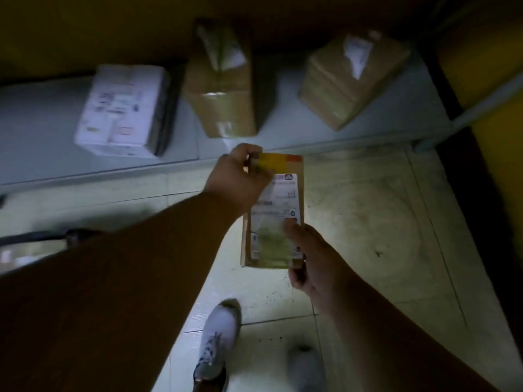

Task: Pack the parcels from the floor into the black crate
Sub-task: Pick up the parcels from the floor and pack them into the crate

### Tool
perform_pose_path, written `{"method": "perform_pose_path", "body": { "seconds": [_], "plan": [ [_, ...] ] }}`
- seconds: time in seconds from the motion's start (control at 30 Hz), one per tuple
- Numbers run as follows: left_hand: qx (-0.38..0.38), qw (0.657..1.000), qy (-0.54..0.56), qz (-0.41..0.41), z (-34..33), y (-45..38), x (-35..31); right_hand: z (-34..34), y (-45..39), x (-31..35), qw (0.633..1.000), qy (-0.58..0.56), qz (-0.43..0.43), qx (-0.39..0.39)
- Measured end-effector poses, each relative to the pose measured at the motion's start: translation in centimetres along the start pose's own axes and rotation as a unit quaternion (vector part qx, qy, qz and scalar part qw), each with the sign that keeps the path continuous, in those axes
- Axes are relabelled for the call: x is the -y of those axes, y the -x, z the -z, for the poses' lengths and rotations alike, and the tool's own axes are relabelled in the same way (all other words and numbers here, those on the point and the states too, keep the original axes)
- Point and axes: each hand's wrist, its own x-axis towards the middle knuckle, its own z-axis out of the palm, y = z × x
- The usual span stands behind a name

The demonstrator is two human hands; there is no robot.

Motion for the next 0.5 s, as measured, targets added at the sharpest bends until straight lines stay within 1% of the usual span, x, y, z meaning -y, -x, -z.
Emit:
{"method": "perform_pose_path", "body": {
  "seconds": [0.07,0.13,0.2,0.3,0.37,0.43,0.5],
  "plan": [
    [-0.049,0.991,0.108,0.065,3.4,2.7,1.3,-3.4,1.1,0.9,0.999,0.034,0.009,0.039],
    [-0.073,0.967,0.206,0.129,6.3,6.1,3.3,-7.1,1.9,1.1,0.993,0.101,0.018,0.064],
    [-0.09,0.942,0.278,0.161,9.0,9.5,5.9,-10.6,2.7,0.4,0.981,0.176,0.022,0.084],
    [-0.141,0.916,0.335,0.171,12.9,13.9,9.6,-15.3,4.3,-1.0,0.954,0.28,0.015,0.11],
    [-0.152,0.907,0.354,0.168,15.2,16.1,12.3,-18.7,5.0,-2.3,0.939,0.324,-0.007,0.113],
    [-0.156,0.901,0.371,0.164,17.5,18.1,14.9,-22.8,4.8,-4.2,0.939,0.323,-0.028,0.111],
    [-0.188,0.881,0.397,0.178,19.8,19.7,17.9,-27.1,4.6,-6.6,0.95,0.299,-0.033,0.087]
  ]
}}
